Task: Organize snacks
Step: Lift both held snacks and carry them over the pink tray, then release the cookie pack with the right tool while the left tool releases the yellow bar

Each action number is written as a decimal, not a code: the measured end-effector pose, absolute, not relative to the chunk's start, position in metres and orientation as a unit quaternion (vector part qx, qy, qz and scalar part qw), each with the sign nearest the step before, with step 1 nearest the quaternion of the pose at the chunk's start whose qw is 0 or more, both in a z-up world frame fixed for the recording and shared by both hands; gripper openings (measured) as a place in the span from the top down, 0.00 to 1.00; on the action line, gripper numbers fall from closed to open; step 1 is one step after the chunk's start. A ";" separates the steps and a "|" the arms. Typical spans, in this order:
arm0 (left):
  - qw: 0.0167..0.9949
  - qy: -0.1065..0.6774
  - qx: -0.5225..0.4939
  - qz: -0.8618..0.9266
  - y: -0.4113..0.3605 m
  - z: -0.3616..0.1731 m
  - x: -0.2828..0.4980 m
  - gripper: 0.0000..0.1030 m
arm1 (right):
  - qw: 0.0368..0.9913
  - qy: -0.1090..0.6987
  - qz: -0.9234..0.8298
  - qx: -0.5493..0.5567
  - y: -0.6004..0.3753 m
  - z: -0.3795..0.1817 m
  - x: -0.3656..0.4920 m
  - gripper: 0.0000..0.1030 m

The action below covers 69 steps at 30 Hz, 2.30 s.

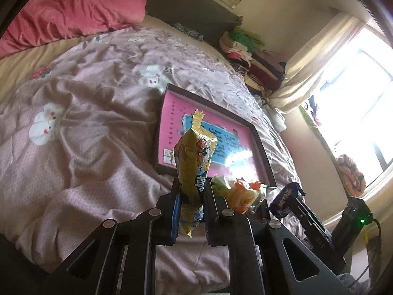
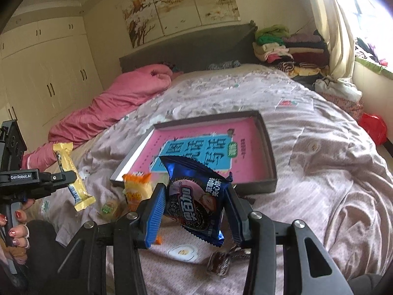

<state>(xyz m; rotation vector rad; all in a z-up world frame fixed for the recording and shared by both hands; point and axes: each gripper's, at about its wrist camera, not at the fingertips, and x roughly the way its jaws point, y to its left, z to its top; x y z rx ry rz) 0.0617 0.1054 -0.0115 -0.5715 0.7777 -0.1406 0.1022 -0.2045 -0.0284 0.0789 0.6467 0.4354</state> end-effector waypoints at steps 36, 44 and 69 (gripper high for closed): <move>0.901 0.357 -0.236 -0.075 0.067 -0.003 0.144 0.84 | 0.942 0.277 0.172 0.076 -0.245 -0.017 0.155 0.54; 0.892 0.371 -0.246 -0.078 0.070 -0.020 0.159 0.84 | 0.944 0.281 0.157 0.075 -0.246 -0.021 0.170 0.54; 0.875 0.404 -0.246 -0.102 0.074 -0.061 0.184 0.85 | 0.935 0.323 0.131 0.063 -0.236 -0.047 0.196 0.54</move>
